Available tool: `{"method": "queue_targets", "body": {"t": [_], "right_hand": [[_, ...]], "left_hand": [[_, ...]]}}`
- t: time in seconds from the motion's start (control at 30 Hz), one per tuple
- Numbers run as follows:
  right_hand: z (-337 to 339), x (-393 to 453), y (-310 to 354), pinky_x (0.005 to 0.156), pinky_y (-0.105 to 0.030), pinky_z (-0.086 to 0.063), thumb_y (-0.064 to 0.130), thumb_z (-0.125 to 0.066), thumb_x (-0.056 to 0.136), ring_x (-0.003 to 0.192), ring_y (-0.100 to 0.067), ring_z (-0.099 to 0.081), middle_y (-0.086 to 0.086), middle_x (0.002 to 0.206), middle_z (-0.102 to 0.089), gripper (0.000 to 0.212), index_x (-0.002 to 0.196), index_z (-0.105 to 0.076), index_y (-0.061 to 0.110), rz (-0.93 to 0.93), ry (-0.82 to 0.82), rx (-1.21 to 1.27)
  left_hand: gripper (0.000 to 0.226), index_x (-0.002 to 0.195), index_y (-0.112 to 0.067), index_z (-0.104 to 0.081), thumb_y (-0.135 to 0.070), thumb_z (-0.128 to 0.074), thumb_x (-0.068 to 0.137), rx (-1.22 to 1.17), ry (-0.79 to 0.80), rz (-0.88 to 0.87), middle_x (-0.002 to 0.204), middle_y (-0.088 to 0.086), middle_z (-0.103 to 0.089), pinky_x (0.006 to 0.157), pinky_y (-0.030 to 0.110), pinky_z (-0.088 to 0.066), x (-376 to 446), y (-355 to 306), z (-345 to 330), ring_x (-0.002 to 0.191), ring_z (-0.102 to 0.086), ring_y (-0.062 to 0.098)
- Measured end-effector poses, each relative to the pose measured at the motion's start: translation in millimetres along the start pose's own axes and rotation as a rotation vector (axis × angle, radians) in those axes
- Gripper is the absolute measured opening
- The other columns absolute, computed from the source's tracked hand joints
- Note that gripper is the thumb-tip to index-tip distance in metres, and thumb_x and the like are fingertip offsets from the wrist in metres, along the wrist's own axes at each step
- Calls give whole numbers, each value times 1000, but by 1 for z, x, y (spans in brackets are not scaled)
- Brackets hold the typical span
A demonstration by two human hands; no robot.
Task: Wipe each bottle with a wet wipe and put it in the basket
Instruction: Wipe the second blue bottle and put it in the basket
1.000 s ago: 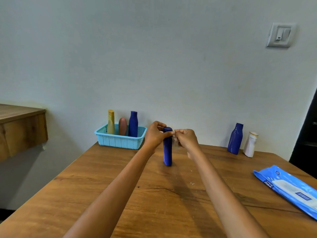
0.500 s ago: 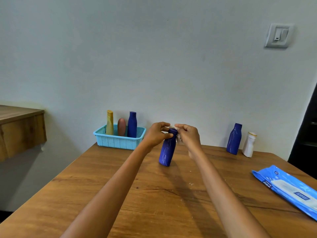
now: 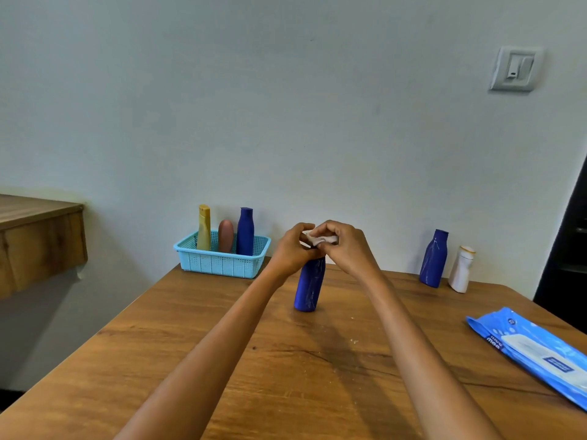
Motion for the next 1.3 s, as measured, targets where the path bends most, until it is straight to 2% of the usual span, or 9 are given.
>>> {"method": "queue_targets", "body": {"t": [0.07,0.2,0.37,0.5,0.6,0.73,1.0,1.2,1.3], "right_hand": [[5,0,1,68,-3,-44,5,-64,84,88,1,-59,10,96,-66,19,93,-68,21,-28,-25,102],[13,-1,-6,71,-11,-46,12,-65,86,89,-1,-60,6,98,-68,13,98,-70,14,-128,-263,287],[-7,1,-10,87,-29,-53,23,-62,89,101,-13,-62,0,109,-66,27,114,-65,14,-283,-131,312],[-22,-1,-9,88,-32,-54,24,-64,88,99,-16,-63,-2,108,-67,30,116,-65,12,-291,-110,313],[-21,-2,-12,80,-29,-54,20,-62,89,92,-15,-63,-4,106,-67,28,116,-65,10,-312,-132,329],[-20,-3,-19,83,-29,-52,17,-60,90,94,-14,-62,-4,107,-67,24,112,-66,10,-368,-180,370],[-20,-3,-14,72,-28,-55,26,-64,87,84,-14,-64,0,89,-69,16,93,-70,12,-420,-177,395],[-13,-3,-12,66,-24,-54,22,-73,81,75,-9,-62,1,89,-67,21,97,-70,9,-393,-244,333],[-9,-3,-14,67,-24,-52,20,-74,79,82,-12,-63,2,89,-67,14,89,-69,11,-402,-242,355]], "left_hand": [[56,130,-16,-43,-14,-70,82,-13,-17,30,104,4,-57,67,14,-44,-1,0,-1,93,-56,14],[60,133,-17,-39,-19,-71,82,-35,-53,85,107,-2,-55,66,17,-47,-2,4,2,98,-54,12],[52,128,-14,-44,-20,-70,83,-68,-20,104,109,0,-58,73,20,-50,0,4,4,100,-56,13],[31,122,-8,-53,-7,-56,91,-48,208,102,110,8,-62,79,19,-50,-2,-2,11,101,-59,17],[39,132,-2,-44,2,-46,93,-102,322,173,121,14,-57,94,30,-46,-1,-1,21,113,-55,23],[50,140,-1,-36,1,-51,92,-77,234,184,130,15,-55,95,26,-42,0,1,22,115,-53,18],[56,136,-12,-42,-10,-66,85,18,15,51,109,9,-66,80,19,-44,0,2,2,101,-60,15],[60,131,-15,-46,-19,-74,79,137,-86,1,108,7,-68,91,37,-51,0,6,-2,104,-62,20],[60,131,-16,-46,-22,-75,78,155,-88,16,108,5,-69,91,37,-51,1,7,-1,103,-62,18]]}}
Point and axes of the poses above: each hand's wrist, its own x-axis towards the middle knuckle, its own z-axis out of the back of the hand, y = z × x, the point moved 1 cm from there along x, towards the middle knuckle
